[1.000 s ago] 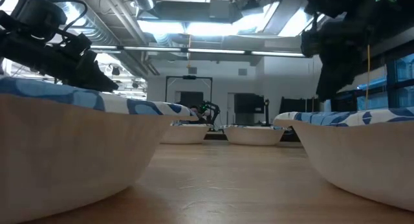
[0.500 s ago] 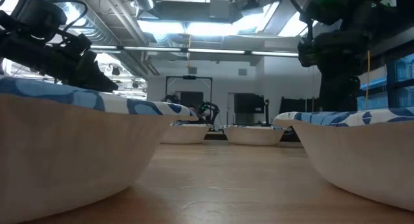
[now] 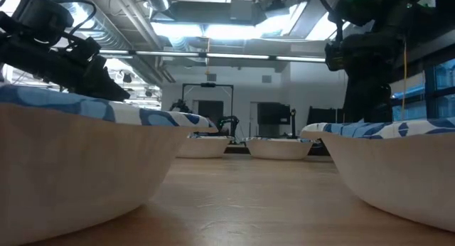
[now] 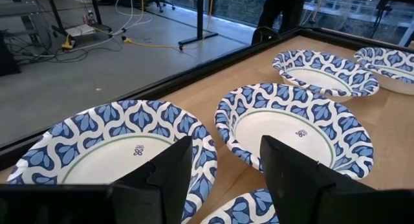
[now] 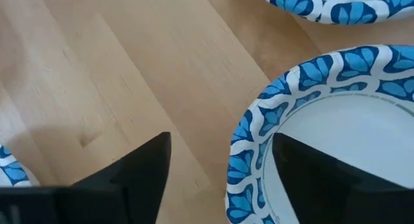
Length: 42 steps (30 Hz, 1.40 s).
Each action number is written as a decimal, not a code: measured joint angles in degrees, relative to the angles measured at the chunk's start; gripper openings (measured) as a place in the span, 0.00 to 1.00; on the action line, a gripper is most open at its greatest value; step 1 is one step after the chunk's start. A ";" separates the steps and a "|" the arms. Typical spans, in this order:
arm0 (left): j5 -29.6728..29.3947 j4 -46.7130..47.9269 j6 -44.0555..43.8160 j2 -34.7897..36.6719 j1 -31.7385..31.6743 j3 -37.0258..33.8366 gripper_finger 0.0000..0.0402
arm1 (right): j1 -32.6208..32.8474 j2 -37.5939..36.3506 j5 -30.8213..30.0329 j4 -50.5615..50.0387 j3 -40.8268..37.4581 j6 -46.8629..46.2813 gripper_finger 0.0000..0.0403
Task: Nest bowls inside each other
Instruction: Stack the blue patterned bowl on top of the other blue patterned bowl
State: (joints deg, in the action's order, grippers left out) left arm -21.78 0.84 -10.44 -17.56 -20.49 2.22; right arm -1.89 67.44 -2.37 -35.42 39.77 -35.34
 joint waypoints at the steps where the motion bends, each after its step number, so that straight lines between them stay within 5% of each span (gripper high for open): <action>1: 0.00 0.00 -0.03 0.01 0.00 -0.01 0.44 | 0.07 0.00 0.00 0.02 0.00 -0.18 0.69; 12: 0.00 -0.02 -0.09 0.00 0.00 -0.02 0.44 | 0.08 -0.02 -0.13 7.28 0.02 -4.65 0.71; 28: -0.02 -0.02 0.04 0.00 0.00 -0.02 0.44 | 2.45 12.14 -0.55 -3.02 0.02 -1.87 0.64; 34: -0.02 -0.02 0.07 0.01 0.00 -0.01 0.44 | 2.64 15.21 -0.48 -2.97 0.01 -1.99 0.54; 42: -0.02 -0.02 0.07 0.00 0.00 -0.02 0.44 | 2.62 15.32 0.63 -1.60 0.52 -1.85 0.29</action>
State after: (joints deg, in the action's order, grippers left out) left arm -21.80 0.82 -10.37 -17.56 -20.49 2.20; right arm 0.73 82.76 -1.74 -37.01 40.29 -37.19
